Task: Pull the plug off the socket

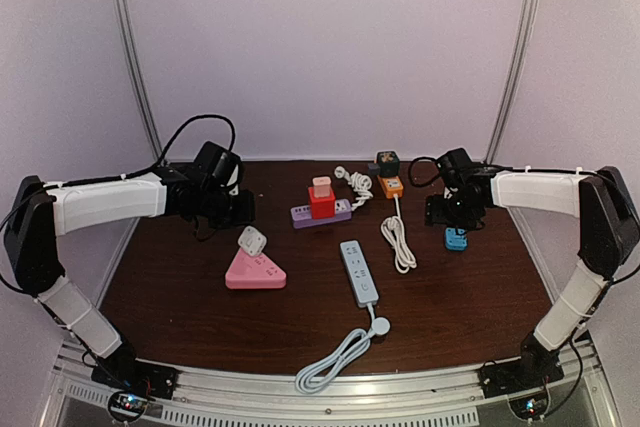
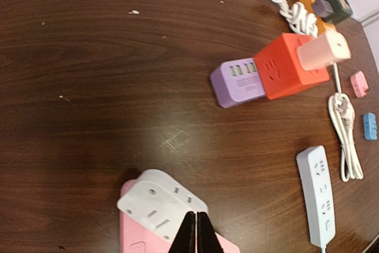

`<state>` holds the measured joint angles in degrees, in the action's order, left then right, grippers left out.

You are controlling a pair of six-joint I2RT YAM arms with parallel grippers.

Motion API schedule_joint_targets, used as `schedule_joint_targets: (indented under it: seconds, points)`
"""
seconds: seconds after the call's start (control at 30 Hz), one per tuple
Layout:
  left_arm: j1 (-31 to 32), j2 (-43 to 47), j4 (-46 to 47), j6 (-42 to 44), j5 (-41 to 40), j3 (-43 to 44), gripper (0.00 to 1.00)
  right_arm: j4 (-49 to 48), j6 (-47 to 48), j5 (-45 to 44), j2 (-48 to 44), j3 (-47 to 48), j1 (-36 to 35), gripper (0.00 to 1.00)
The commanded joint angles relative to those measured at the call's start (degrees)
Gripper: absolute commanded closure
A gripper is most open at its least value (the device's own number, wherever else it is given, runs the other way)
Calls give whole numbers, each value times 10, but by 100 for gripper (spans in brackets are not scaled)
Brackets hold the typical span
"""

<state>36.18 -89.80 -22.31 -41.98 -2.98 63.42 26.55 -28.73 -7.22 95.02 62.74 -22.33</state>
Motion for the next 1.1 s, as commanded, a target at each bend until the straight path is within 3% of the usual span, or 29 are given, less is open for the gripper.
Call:
schedule_joint_targets:
  seconds: [0.0,0.17,0.53,1.07]
  points:
    - [-36,-4,-3,-24,-23,-7,97,-22,1,33,-18,1,-15,17]
    - [-70,-46,4,-40,-2,11,98,-28,2,50,-17,5,-24,16]
    - [-67,-101,40,-54,20,-3,100,-39,8,71,-40,3,-53,15]
    - [44,-140,72,-69,72,14,100,-127,-35,199,-40,3,-118,14]
